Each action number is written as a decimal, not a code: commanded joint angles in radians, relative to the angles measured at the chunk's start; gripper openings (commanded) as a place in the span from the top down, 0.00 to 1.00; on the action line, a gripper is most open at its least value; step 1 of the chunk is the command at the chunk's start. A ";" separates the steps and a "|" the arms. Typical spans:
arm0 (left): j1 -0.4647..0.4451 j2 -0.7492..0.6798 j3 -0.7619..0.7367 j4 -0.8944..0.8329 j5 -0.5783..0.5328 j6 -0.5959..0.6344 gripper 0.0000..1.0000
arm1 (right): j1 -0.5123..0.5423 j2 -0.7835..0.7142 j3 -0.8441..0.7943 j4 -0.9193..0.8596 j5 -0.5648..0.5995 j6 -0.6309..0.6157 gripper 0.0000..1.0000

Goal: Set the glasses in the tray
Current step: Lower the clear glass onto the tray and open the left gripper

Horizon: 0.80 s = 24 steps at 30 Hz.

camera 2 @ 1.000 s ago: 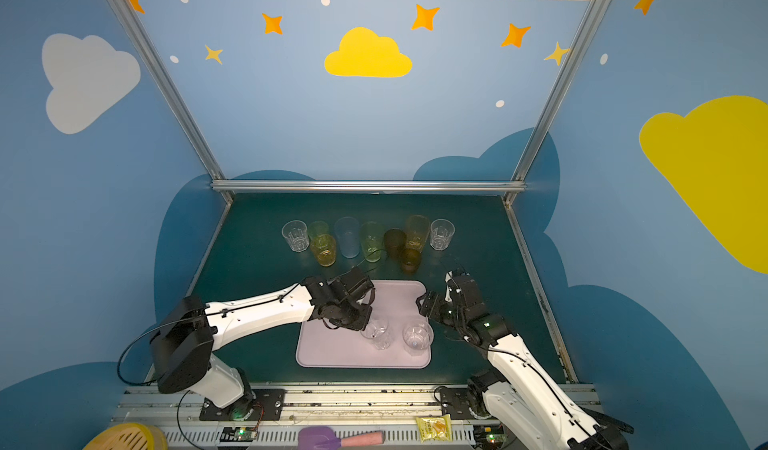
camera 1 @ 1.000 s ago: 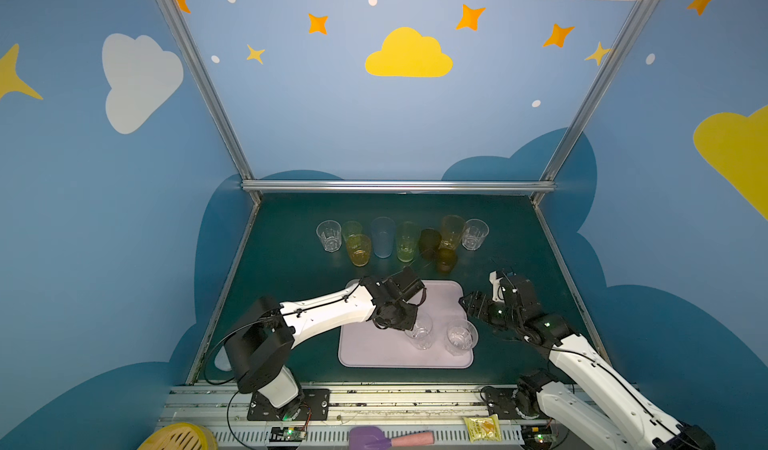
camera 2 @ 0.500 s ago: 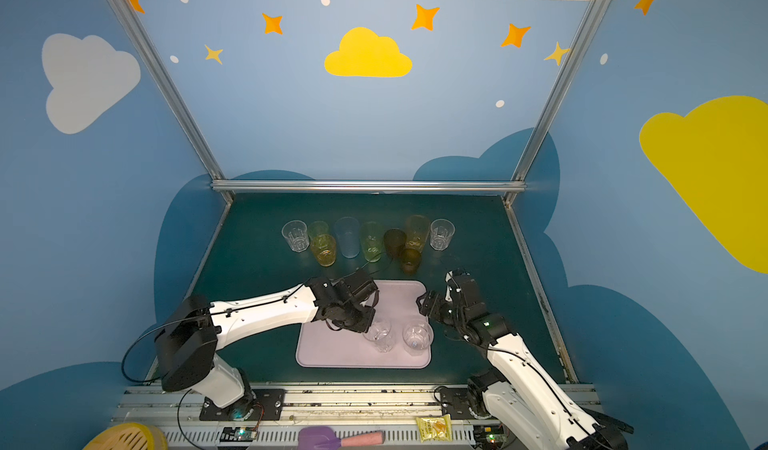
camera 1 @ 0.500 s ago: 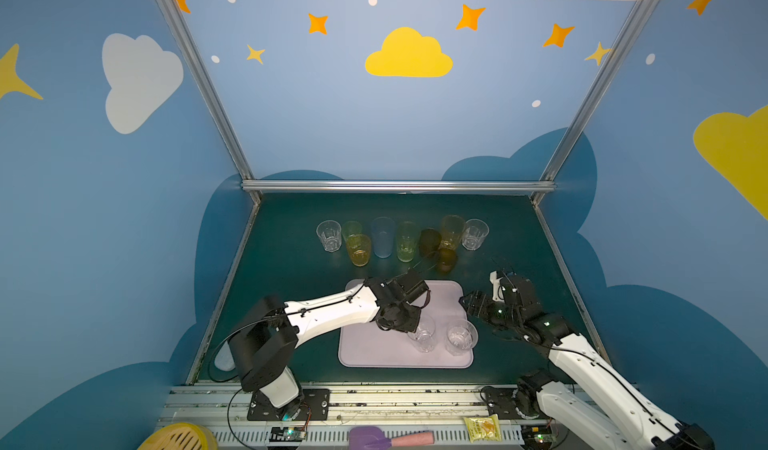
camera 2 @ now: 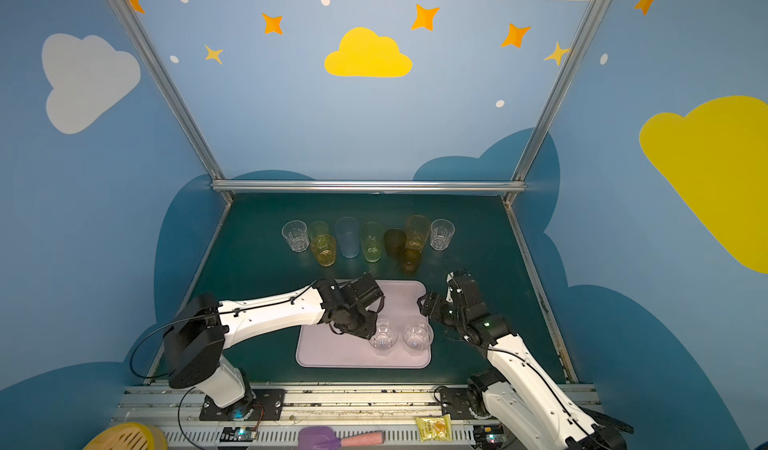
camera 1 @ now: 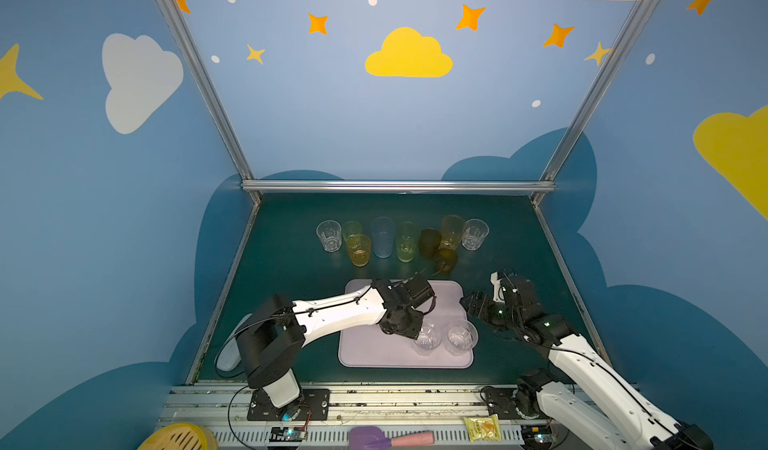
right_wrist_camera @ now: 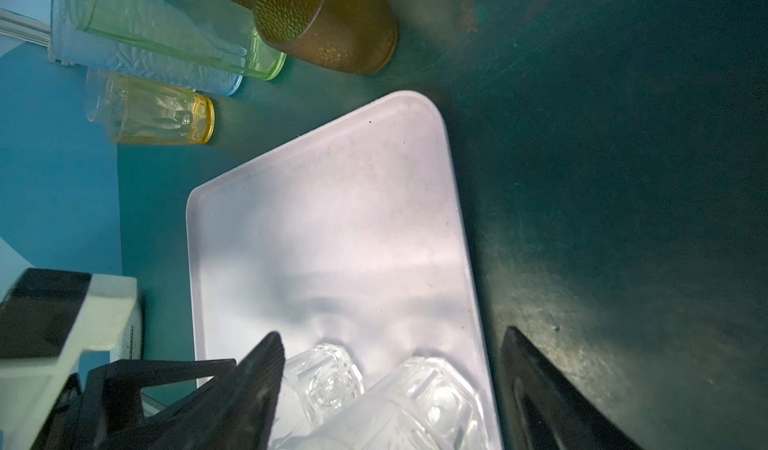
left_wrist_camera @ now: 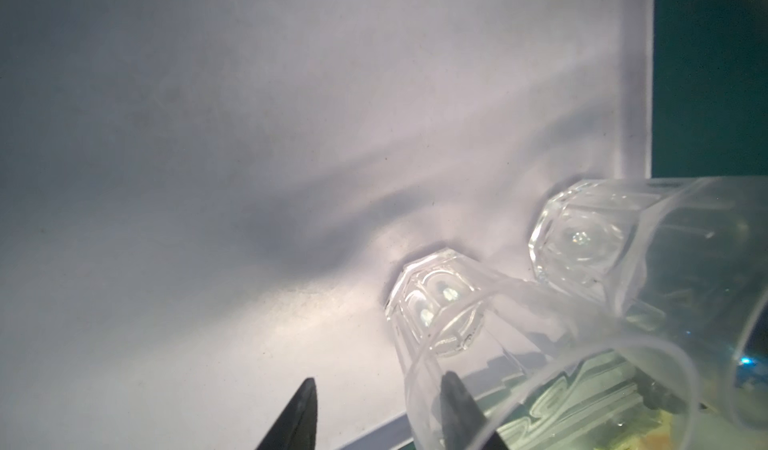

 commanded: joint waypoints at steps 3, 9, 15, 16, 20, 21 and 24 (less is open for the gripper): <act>-0.003 -0.006 0.022 -0.030 -0.016 -0.006 0.48 | -0.006 -0.016 -0.006 0.003 -0.011 -0.002 0.19; -0.003 -0.024 0.030 -0.017 0.000 -0.007 0.44 | -0.009 -0.027 -0.003 -0.007 -0.013 -0.002 0.19; 0.000 -0.054 0.031 0.022 -0.003 -0.005 0.32 | -0.010 -0.022 0.012 -0.006 -0.028 -0.004 0.19; 0.003 -0.059 0.033 0.028 -0.011 -0.005 0.27 | -0.010 -0.018 0.019 -0.007 -0.029 -0.006 0.19; 0.028 -0.075 0.044 0.020 -0.072 -0.014 0.00 | -0.010 0.003 0.046 -0.011 -0.035 -0.019 0.19; 0.035 -0.085 0.040 0.023 -0.096 -0.019 0.00 | -0.010 0.010 0.054 -0.011 -0.036 -0.023 0.19; 0.071 -0.126 0.017 0.047 -0.138 -0.025 0.00 | -0.012 0.038 0.084 -0.012 -0.039 -0.032 0.19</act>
